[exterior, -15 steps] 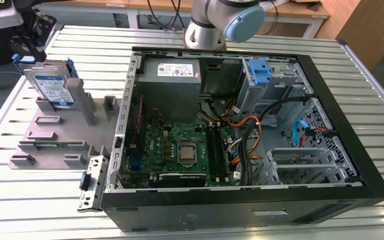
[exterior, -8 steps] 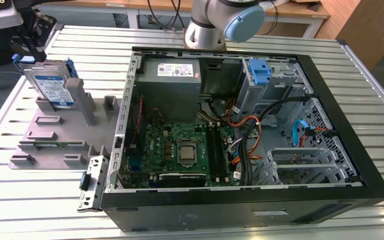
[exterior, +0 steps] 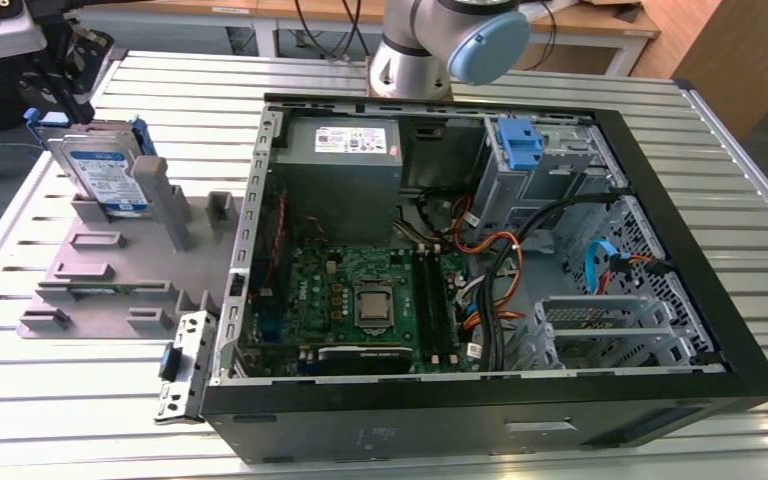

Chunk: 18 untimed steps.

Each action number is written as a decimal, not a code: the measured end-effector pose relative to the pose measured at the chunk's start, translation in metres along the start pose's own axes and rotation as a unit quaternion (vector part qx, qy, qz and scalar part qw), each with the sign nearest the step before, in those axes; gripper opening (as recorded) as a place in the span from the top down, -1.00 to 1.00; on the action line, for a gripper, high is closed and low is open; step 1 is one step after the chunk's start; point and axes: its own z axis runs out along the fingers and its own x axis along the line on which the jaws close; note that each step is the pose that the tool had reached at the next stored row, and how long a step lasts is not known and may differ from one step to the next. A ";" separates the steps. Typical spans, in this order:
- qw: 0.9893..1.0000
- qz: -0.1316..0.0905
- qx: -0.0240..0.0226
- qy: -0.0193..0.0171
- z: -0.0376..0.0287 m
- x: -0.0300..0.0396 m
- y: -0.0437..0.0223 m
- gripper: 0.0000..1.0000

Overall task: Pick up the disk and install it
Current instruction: 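Pick up the disk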

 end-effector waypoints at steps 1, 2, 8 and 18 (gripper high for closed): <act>1.000 0.000 0.000 0.000 0.0000 0.0000 0.0000 0.65; 1.000 0.000 0.000 0.000 0.0000 0.0000 0.0000 0.65; 1.000 -0.025 0.000 0.001 0.0001 0.0000 0.0001 0.65; 0.995 -0.103 -0.002 0.003 0.0002 0.0000 0.0000 0.65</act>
